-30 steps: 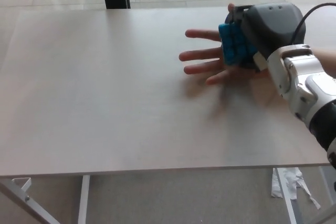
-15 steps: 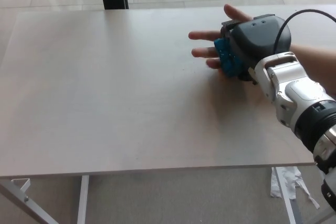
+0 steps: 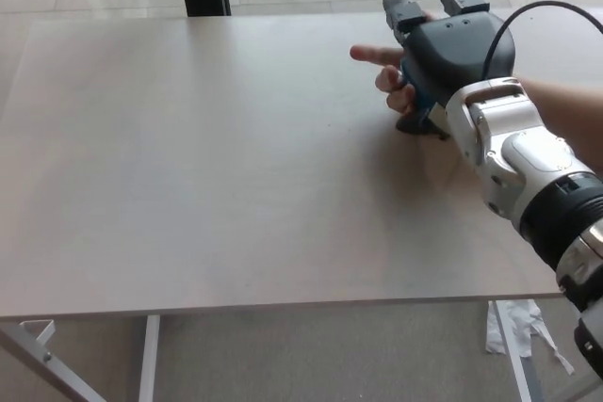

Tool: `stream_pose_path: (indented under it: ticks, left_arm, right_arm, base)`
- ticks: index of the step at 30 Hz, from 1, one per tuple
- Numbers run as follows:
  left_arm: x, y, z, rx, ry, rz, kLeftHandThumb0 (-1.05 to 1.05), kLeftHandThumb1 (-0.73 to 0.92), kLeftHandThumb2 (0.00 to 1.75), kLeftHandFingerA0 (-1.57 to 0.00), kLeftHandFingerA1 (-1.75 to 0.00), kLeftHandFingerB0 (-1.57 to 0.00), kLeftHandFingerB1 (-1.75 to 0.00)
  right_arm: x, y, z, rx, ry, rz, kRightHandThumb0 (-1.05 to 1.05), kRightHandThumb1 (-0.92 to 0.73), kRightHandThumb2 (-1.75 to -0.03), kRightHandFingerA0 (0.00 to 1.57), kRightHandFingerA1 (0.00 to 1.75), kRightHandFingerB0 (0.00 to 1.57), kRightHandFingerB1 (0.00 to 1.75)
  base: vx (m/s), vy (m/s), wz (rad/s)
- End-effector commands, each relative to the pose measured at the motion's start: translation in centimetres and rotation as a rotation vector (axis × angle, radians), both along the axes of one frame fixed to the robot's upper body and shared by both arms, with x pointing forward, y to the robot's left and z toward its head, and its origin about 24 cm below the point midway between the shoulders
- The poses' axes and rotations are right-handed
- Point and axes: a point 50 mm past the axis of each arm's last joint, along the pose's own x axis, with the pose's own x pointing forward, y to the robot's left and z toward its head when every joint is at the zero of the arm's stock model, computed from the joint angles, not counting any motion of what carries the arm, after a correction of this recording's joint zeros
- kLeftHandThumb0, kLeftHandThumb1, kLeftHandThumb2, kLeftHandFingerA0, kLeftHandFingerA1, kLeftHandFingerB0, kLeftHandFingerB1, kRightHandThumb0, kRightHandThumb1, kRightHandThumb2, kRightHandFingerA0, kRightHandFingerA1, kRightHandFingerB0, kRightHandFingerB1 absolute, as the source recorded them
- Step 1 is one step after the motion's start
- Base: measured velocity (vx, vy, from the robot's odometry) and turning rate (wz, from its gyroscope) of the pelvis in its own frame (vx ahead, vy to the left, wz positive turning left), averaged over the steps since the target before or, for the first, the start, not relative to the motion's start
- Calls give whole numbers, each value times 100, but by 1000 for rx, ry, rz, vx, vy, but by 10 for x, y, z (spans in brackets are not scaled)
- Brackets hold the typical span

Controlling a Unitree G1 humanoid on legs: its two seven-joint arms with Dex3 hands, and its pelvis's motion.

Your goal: The robot uses its right hand to pick up a cube kept in the middle of the desk infront of it and hands it to a person

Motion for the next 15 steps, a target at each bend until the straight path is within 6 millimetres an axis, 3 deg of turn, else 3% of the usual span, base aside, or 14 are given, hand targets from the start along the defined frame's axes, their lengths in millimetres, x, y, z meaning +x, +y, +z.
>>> stream_pose_path:
  ticks: [1,5,6,7,10,12,13,14,15]
  left_arm:
    - [-3,0,-2,9,4,16,-69,70,61,-70,-62,-59,-42]
    - [-5,-1,-2,9,13,-2,-70,70,61,-69,-64,-58,-42]
    - [-6,-1,-3,9,9,-8,-69,55,96,-62,-69,-52,-57]
    - [-7,-1,-3,26,25,-7,-71,69,61,-68,-64,-61,-43]
    - [-8,-1,-3,24,28,-3,-70,70,61,-69,-63,-61,-43]
    - [-9,-1,-3,15,28,4,-69,70,61,-66,-60,-59,-42]
    - [-10,-1,-3,14,28,8,-69,54,95,-62,-68,-54,-57]
    - [-11,0,-3,15,30,7,-69,70,61,-65,-59,-58,-41]
    - [-12,0,-2,15,31,3,-69,70,61,-65,-59,-58,-41]
  right_arm:
    - [4,-3,26,4,-78,-9,-101,-57,-94,0,22,0,0]
    - [1,-16,50,86,-123,3,-105,-61,-99,0,16,0,0]
    - [-2,-20,54,109,-152,10,-102,-60,-97,0,17,0,0]
    - [-9,-33,66,111,-181,22,-105,-61,-97,0,17,0,0]
    - [-21,-44,77,129,-225,45,-105,-59,-99,0,19,0,0]
    - [-46,-69,92,207,-261,52,-105,-59,-97,0,18,0,0]
    - [-59,-77,98,229,-285,58,-105,-58,-96,0,22,0,0]
    - [-73,-86,104,260,-334,91,-102,-56,-94,0,27,0,0]
    - [-83,-91,106,286,-360,125,-102,-56,-94,0,27,0,0]
  base:
    - [0,0,0]
    - [0,0,0]
    - [0,0,0]
    - [0,0,0]
    - [0,0,0]
    - [0,0,0]
    - [0,0,0]
    - [0,0,0]
    - [0,0,0]
